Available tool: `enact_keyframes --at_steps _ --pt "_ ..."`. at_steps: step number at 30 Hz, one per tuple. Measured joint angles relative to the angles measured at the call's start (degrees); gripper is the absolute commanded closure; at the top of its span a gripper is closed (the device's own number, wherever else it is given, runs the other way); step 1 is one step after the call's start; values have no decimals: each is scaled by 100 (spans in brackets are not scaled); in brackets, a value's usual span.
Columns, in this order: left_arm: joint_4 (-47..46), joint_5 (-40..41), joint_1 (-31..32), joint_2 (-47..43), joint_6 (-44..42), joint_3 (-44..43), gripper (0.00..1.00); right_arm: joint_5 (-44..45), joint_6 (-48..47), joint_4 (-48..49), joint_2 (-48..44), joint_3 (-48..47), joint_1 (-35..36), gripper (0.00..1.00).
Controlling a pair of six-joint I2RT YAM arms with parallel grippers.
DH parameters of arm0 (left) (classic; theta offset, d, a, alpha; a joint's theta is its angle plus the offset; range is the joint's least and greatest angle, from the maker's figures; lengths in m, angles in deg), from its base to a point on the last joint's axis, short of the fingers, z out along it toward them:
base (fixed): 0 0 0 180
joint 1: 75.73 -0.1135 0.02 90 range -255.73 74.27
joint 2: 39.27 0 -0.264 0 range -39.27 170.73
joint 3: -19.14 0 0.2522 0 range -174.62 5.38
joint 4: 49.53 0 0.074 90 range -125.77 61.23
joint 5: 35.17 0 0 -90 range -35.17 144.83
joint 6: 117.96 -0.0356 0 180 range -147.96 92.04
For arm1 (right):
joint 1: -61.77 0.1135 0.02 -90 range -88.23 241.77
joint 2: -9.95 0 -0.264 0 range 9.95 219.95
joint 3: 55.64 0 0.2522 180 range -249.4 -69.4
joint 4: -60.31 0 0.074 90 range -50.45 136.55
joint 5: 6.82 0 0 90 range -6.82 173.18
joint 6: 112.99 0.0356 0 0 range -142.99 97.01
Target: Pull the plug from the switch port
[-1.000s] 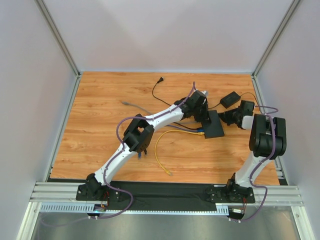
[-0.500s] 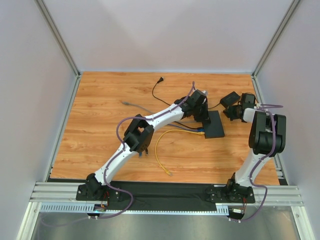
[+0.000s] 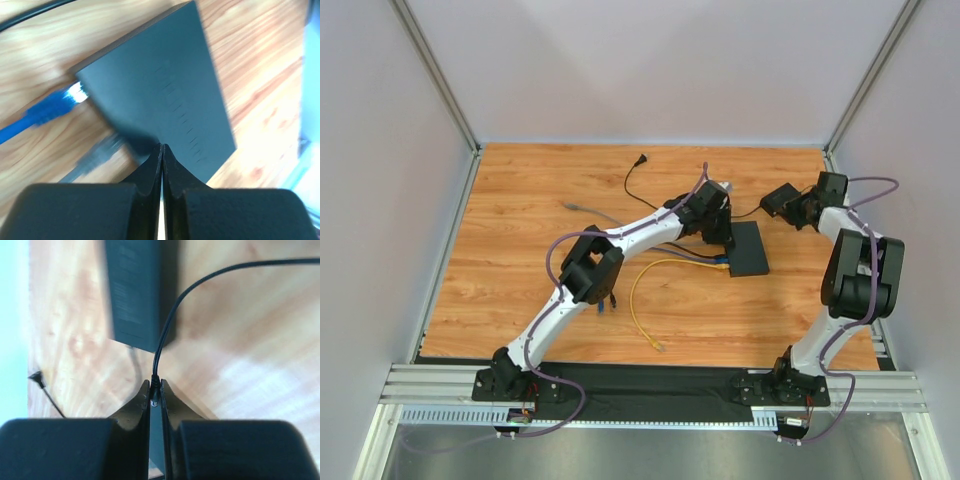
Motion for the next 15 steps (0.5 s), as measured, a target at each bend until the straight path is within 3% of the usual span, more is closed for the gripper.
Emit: enact_keyframes --at_steps 7,15 --pt "597 278 -48 -769 -470 680 82 -87 -647 -531 236 -1246 2 100" --pt "1003 479 -238 -2441 -933 1478 79 341 -1226 -1329 490 -1399 90 100"
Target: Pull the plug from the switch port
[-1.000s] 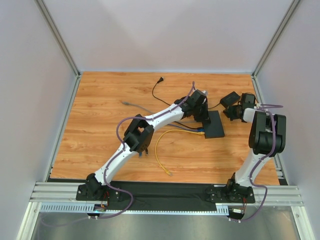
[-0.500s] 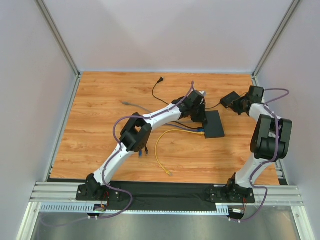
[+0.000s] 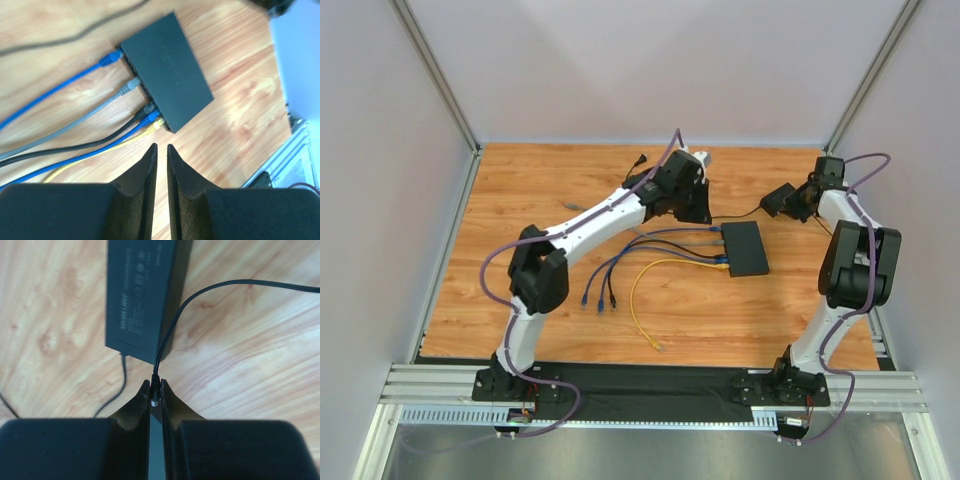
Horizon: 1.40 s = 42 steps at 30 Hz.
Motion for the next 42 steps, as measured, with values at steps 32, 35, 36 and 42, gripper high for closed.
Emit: enact_keyframes --at_steps 32,35,36,42 --pt "90 164 -173 -2474 -758 2544 75 162 -356 -881 3279 -4577 1058 99" --pt "129 144 -173 -2522 -804 2710 75 136 -269 -708 3198 -4371 1128 98" --pt "157 142 -173 -2555 -820 2769 75 118 -251 -654 3121 -4236 1130 97" --pt "197 55 -173 -2826 -837 3023 76 129 -267 -750 2887 -3543 1158 94"
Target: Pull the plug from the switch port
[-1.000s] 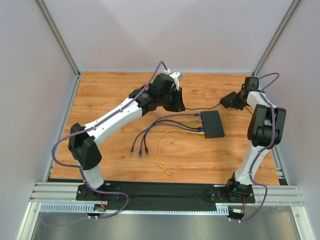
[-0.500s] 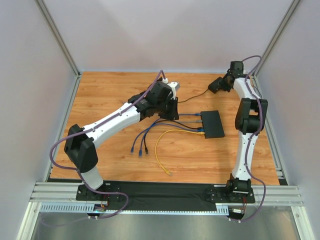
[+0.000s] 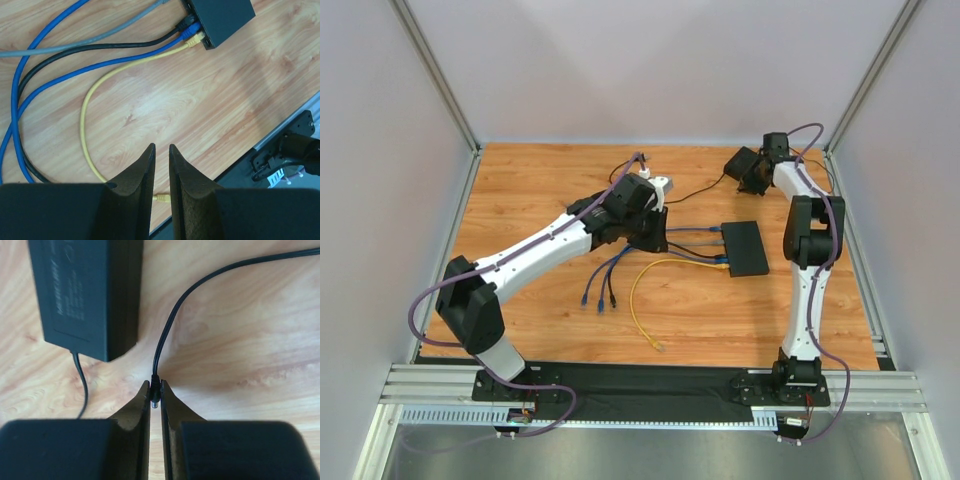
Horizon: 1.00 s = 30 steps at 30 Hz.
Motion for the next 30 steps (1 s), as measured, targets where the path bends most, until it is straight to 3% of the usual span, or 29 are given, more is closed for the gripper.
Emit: enact_keyframes --at_steps 2,4,7,11,15,23,26,30 --pt "-11 -24 0 -127 24 103 76 -4 -28 -92 0 70 33 89" --pt "-9 -20 0 -328 66 284 75 -31 -52 -98 -11 92 74 68" --pt "-9 22 0 -723 164 595 75 -72 -166 -144 -114 149 125 57" --pt "7 144 0 -1394 343 1058 71 -85 -378 -485 -389 352 201 50" --pt "125 407 0 -2262 553 1556 68 72 -671 -841 -1062 966 319 35" --pt "597 1010 0 -4288 868 2186 49 -17 -997 -697 -3764 3617 516 31" --pt "367 1023 0 -4802 1025 2529 48 -136 -1003 -470 -4415 4387 498 31" --pt "-710 822 0 -5014 1384 3364 53 -190 -1010 -258 -5003 5237 461 32"
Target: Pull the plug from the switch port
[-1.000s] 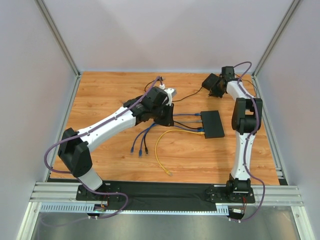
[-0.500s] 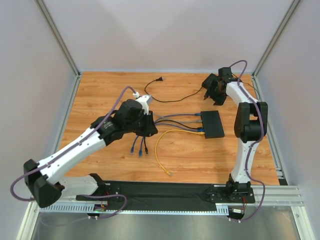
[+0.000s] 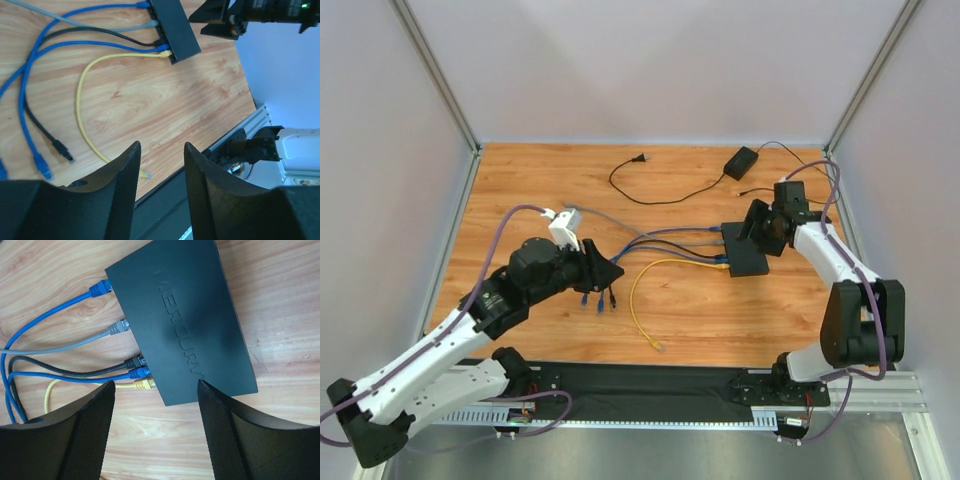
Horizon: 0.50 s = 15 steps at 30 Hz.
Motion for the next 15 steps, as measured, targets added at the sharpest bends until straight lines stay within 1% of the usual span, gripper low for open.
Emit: enact_keyframes --at_steps 1,2,5,7,10,15 --pt "-367 -101 0 87 116 251 56 -17 2 61 -140 151 -15 32" --pt "-769 -208 0 238 214 492 62 -68 4 142 -306 304 -44 33" --pt "-2133 -553 22 946 525 1104 65 -299 24 498 -741 645 -170 33" --pt "-2815 -638 122 1565 643 1290 65 -450 39 804 -927 837 -284 34" --pt "-3552 -658 339 2492 741 1198 68 -669 109 1370 -984 1137 -411 34" --pt "-4387 -577 566 3971 955 479 69 -887 260 2105 -584 1314 -597 34"
